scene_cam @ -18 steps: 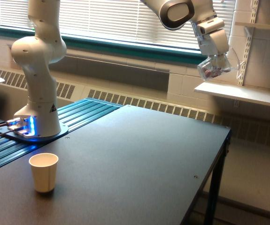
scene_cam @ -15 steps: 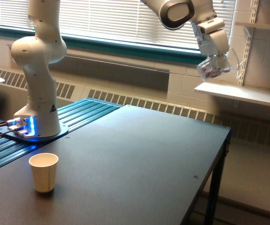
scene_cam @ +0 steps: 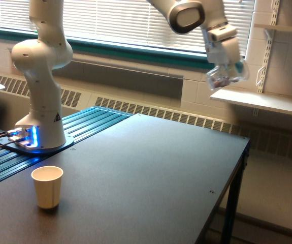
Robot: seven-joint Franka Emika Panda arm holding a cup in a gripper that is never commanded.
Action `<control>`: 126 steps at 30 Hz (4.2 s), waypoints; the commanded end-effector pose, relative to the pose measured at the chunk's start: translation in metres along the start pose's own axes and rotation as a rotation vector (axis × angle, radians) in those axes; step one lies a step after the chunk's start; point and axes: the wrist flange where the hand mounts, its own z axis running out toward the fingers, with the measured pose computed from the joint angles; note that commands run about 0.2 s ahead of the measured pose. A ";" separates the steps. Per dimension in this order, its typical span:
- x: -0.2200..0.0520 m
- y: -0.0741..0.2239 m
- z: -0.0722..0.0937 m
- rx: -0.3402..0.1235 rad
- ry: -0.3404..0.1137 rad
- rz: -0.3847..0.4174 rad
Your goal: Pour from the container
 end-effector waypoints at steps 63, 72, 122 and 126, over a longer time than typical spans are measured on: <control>-0.189 0.268 -0.093 -0.135 -0.145 0.956; -0.220 0.291 -0.088 -0.134 -0.194 1.038; -0.251 0.489 -0.102 -0.049 -0.325 1.075; -0.251 0.495 -0.103 -0.040 -0.327 1.058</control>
